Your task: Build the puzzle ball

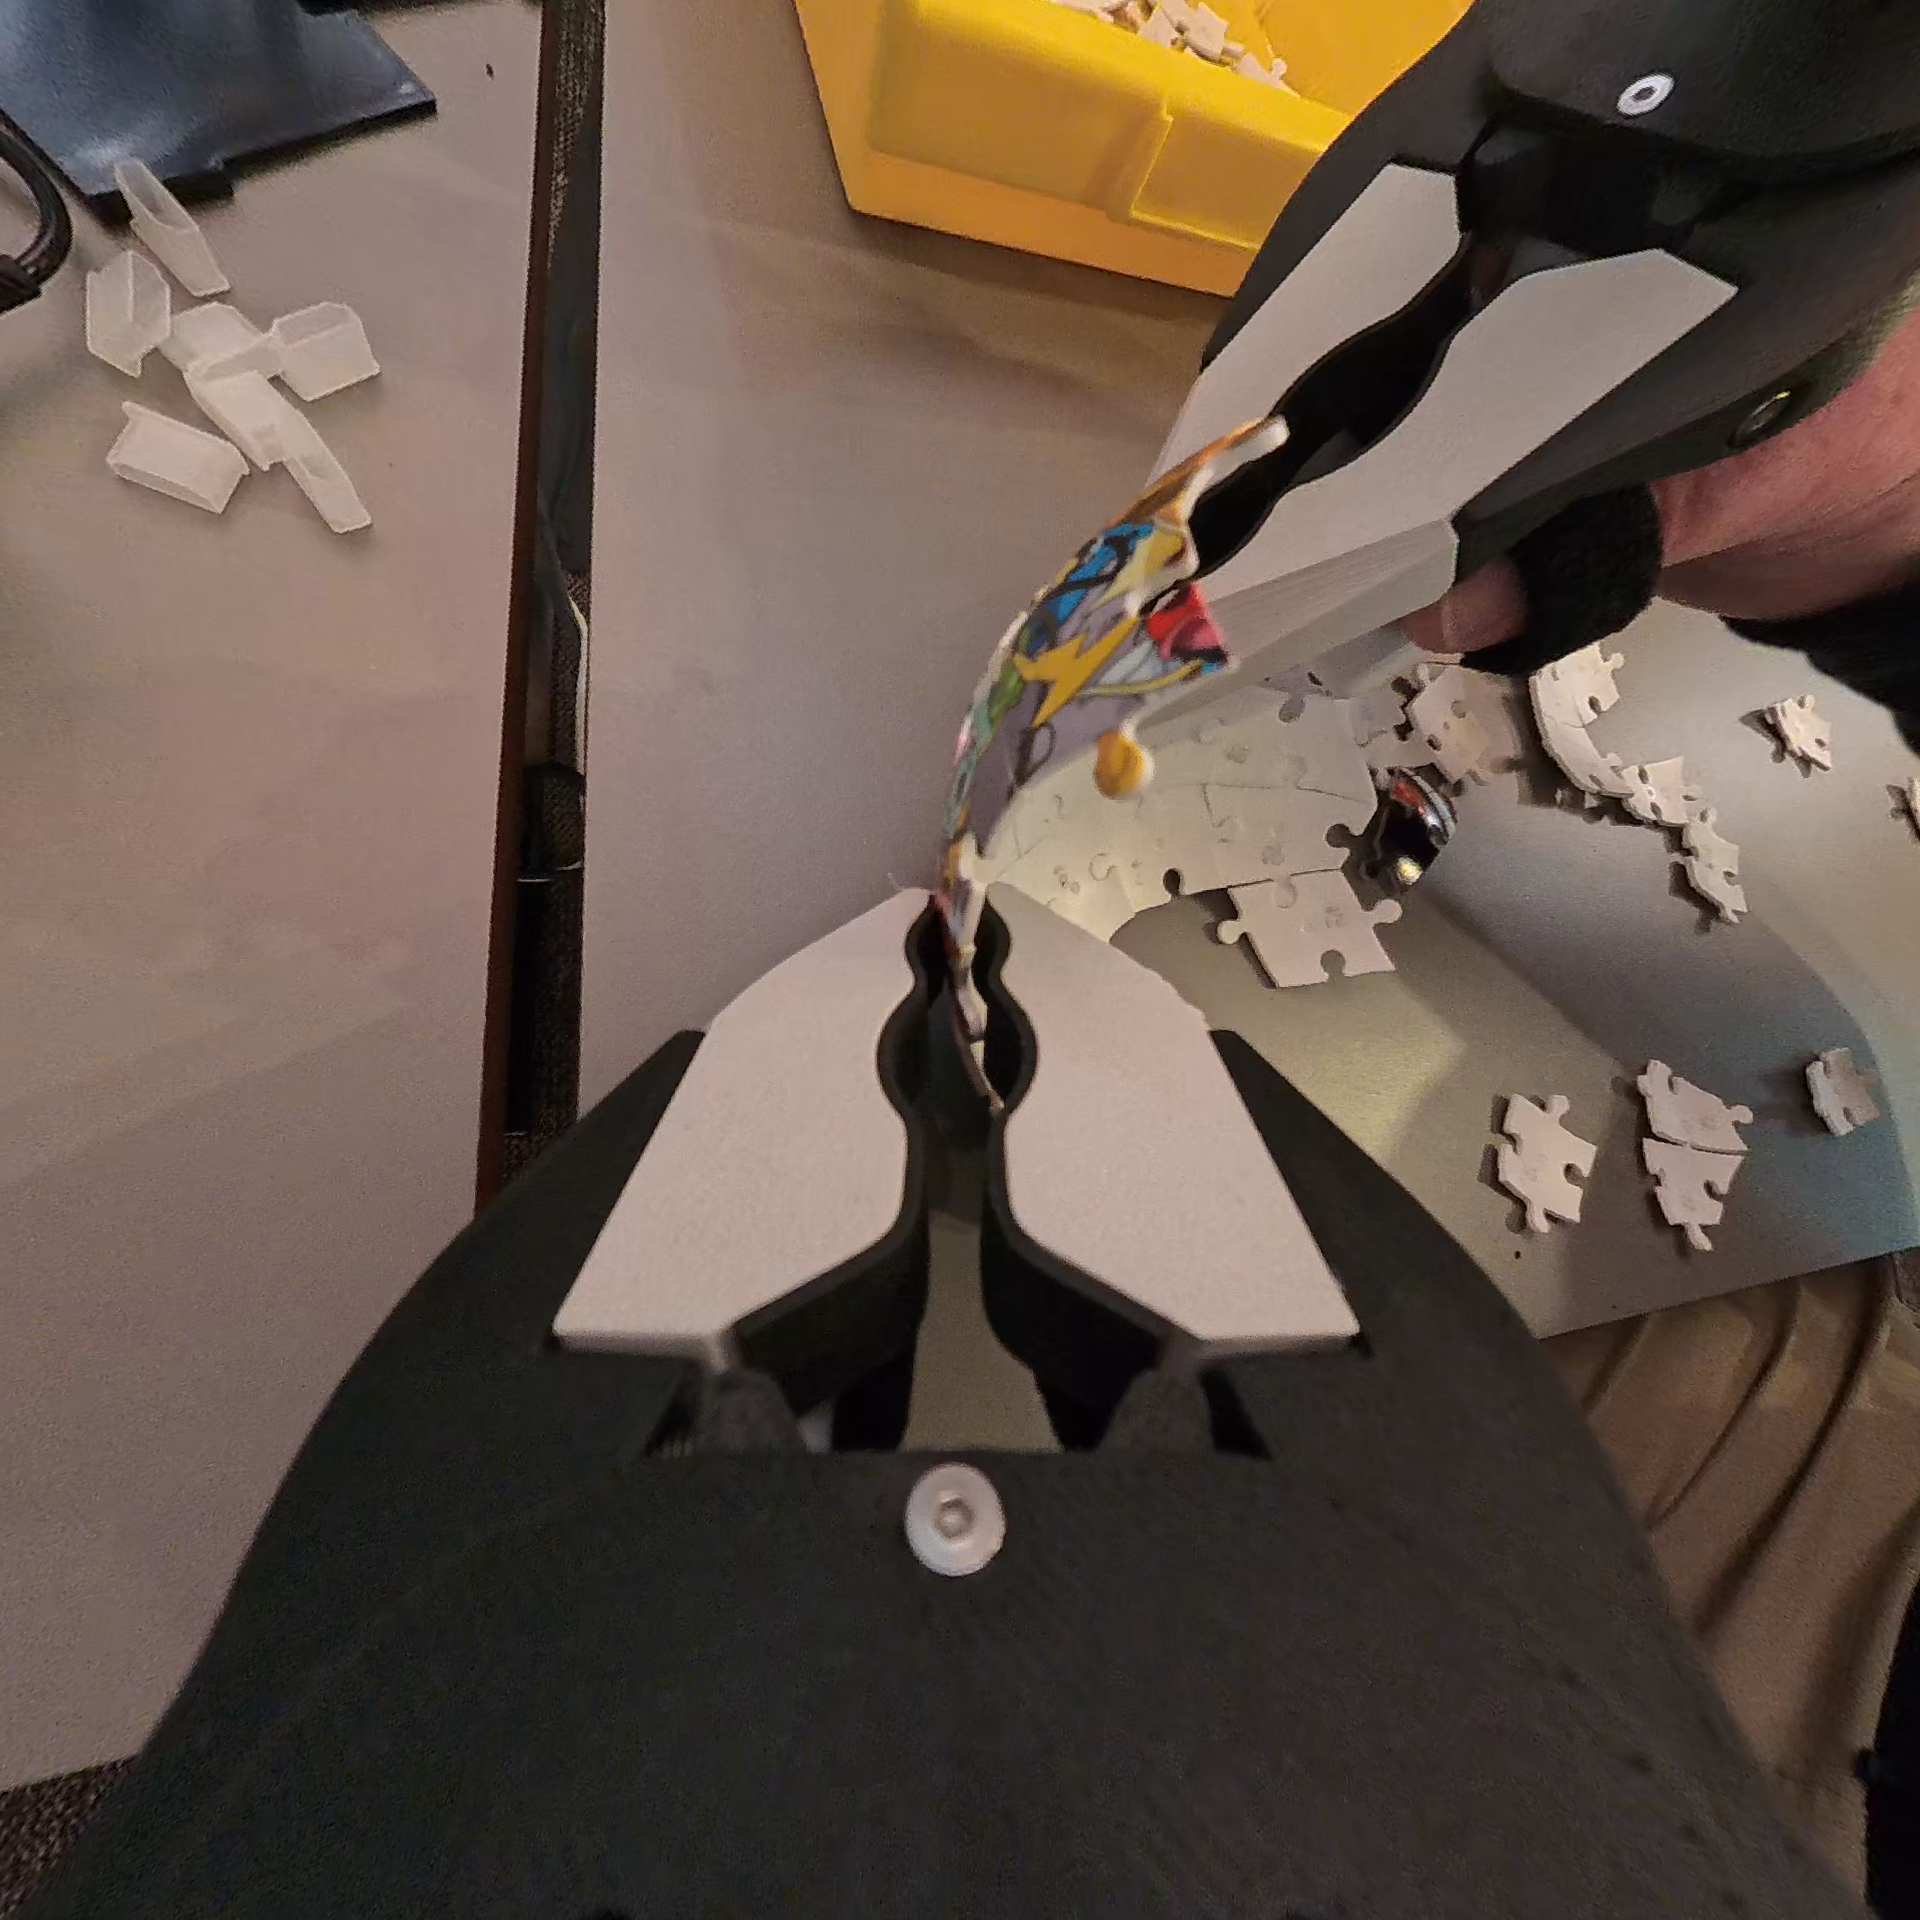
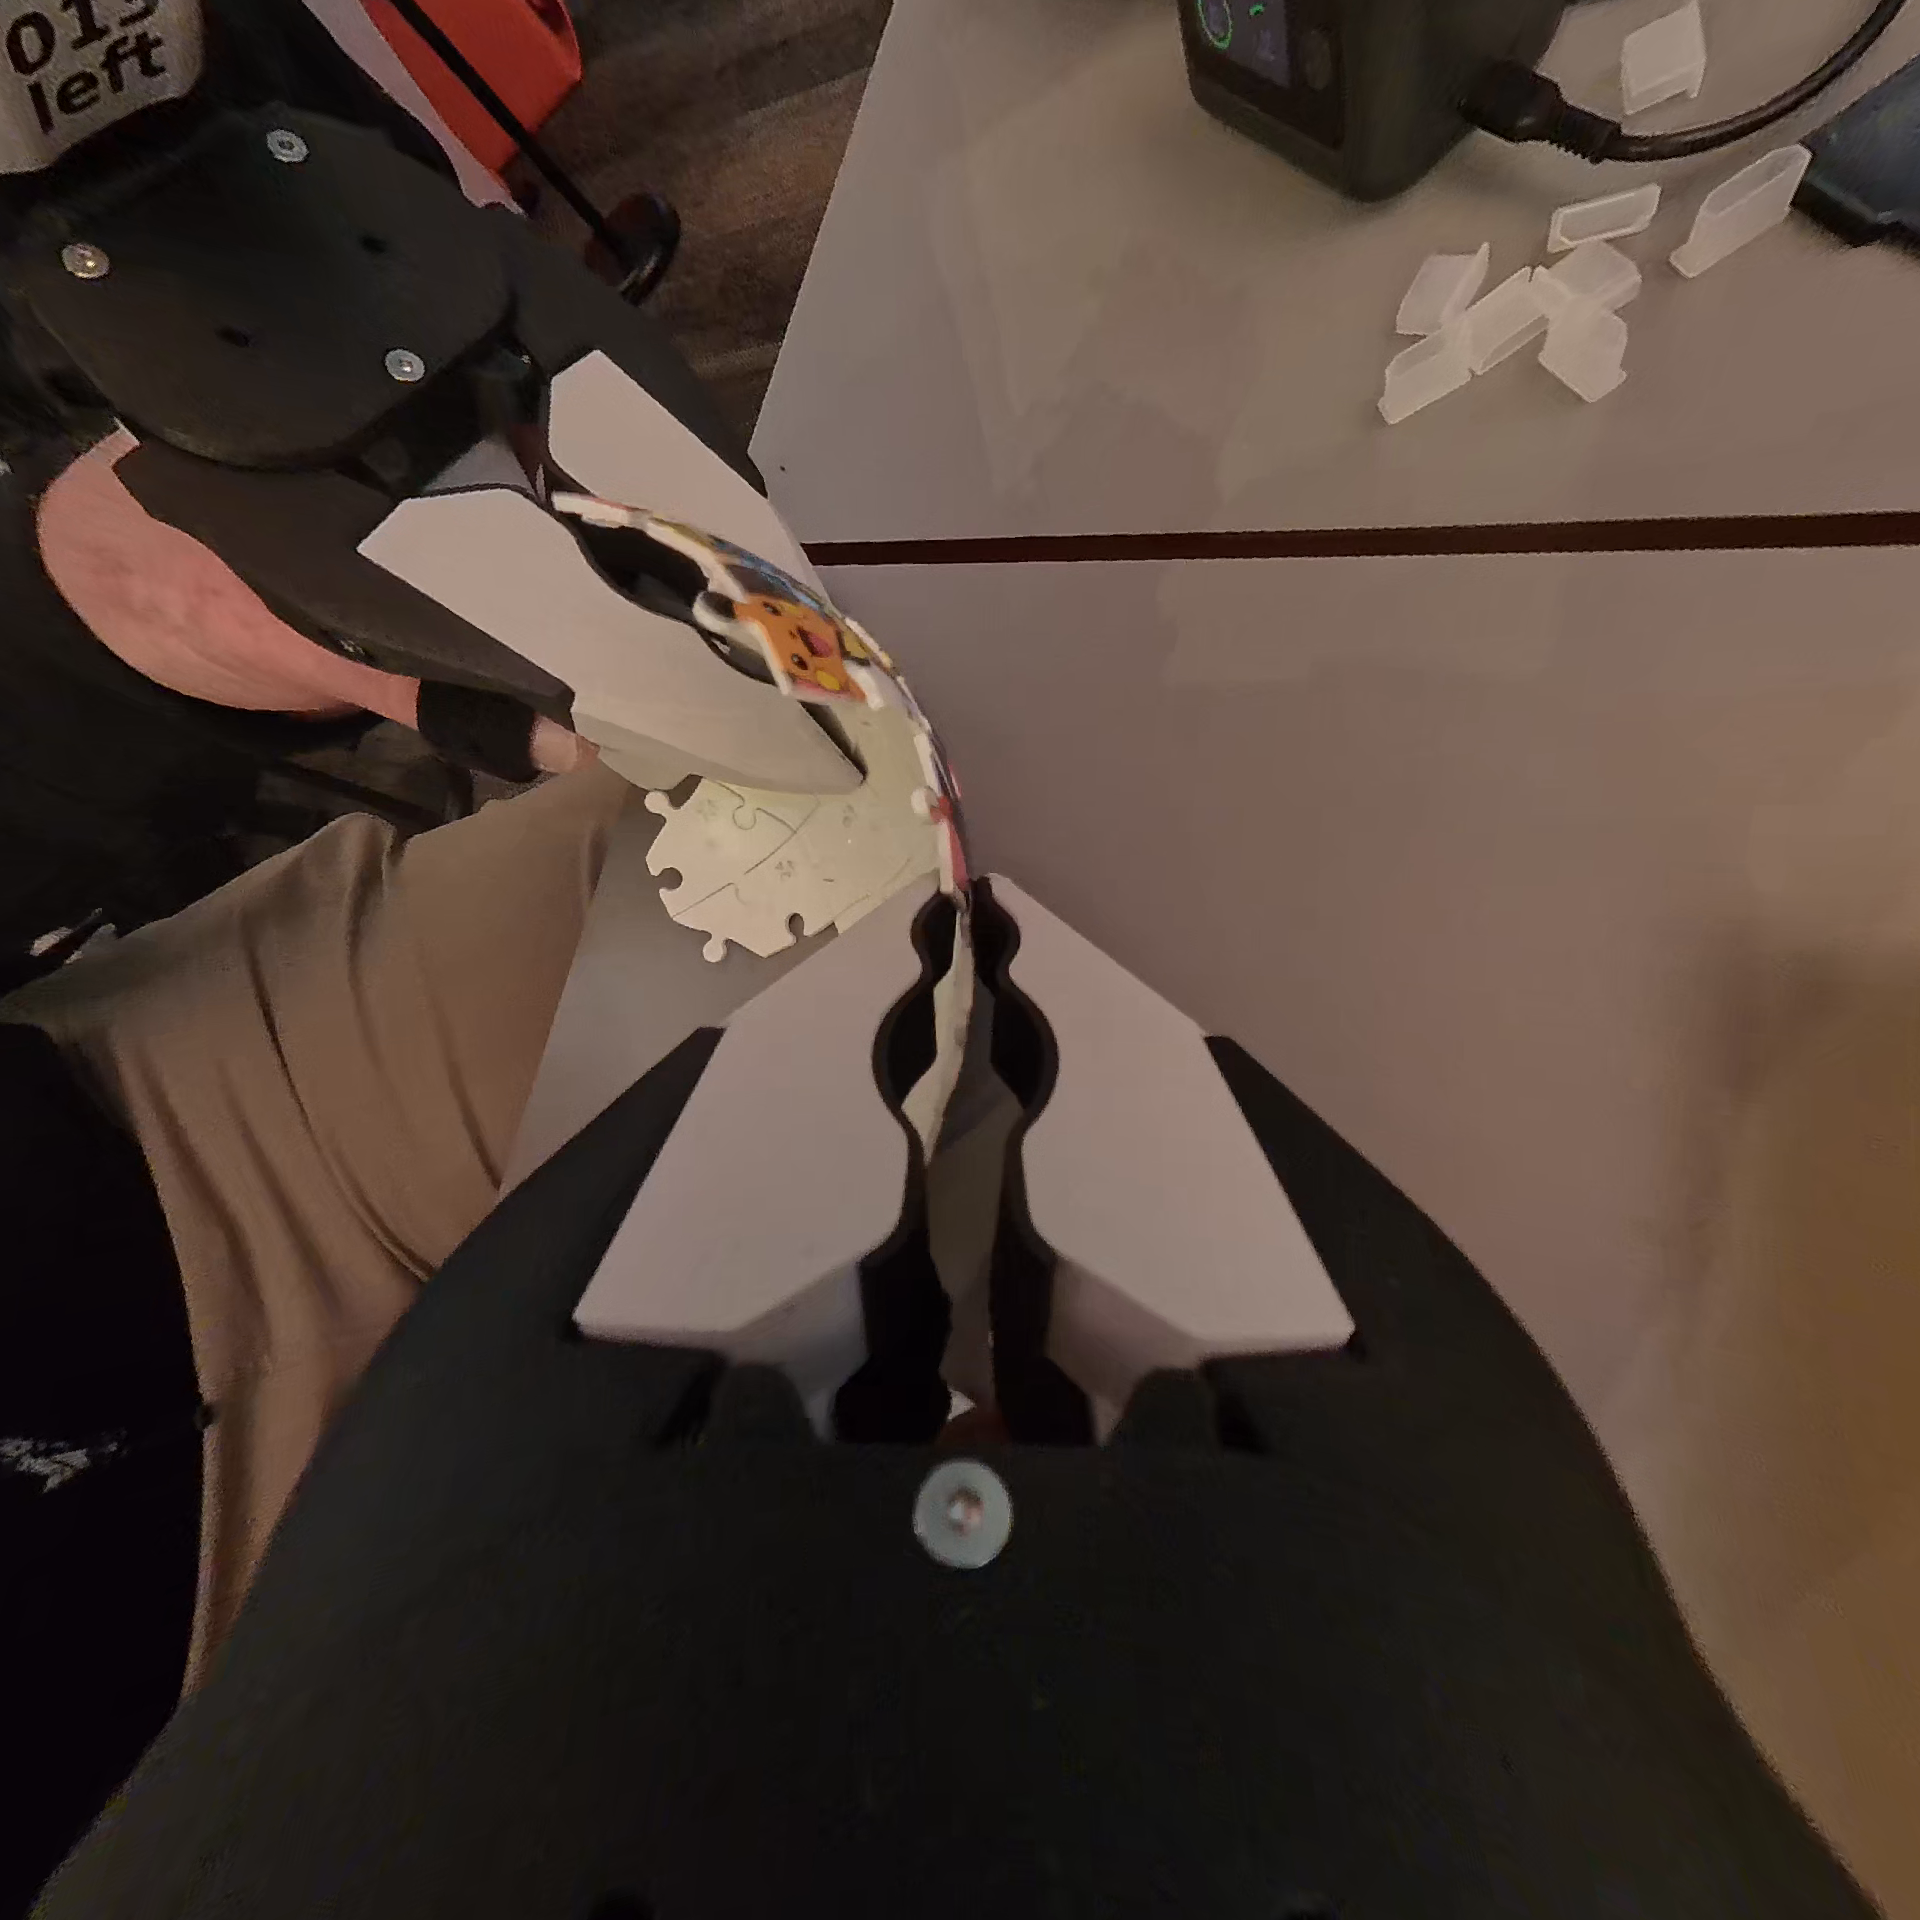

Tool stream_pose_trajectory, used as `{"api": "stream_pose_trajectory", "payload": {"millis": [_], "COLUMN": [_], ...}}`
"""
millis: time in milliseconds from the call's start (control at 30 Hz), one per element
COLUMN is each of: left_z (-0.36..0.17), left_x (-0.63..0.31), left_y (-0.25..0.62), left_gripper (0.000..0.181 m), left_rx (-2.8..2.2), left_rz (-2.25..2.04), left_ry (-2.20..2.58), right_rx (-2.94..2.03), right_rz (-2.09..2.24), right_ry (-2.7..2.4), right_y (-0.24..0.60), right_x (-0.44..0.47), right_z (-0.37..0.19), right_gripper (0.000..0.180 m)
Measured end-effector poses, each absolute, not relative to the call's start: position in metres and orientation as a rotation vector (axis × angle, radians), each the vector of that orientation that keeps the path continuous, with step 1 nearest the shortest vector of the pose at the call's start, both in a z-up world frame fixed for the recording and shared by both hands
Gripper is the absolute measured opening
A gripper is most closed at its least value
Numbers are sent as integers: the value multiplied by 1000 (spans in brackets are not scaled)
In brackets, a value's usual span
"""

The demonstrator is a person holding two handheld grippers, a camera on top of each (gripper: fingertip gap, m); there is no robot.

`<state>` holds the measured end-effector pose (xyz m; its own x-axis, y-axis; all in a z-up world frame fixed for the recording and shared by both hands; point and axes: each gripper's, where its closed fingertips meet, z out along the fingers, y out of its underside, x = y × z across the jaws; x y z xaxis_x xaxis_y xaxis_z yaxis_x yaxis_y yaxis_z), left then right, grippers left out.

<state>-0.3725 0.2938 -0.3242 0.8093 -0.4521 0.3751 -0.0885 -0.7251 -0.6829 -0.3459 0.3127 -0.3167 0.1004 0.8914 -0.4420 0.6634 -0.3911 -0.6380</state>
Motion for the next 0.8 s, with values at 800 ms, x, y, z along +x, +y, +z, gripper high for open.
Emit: {"api": "stream_pose_trajectory", "payload": {"millis": [800], "left_z": [-324], "left_x": [-378], "left_y": [292], "left_gripper": [4], "left_rx": [-2311], "left_rz": [-700], "left_ry": [369], "right_rx": [-2213], "right_rz": [1103], "right_ry": [-1495], "right_y": [317], "right_x": [-298], "right_z": [-304], "right_gripper": [27]}}
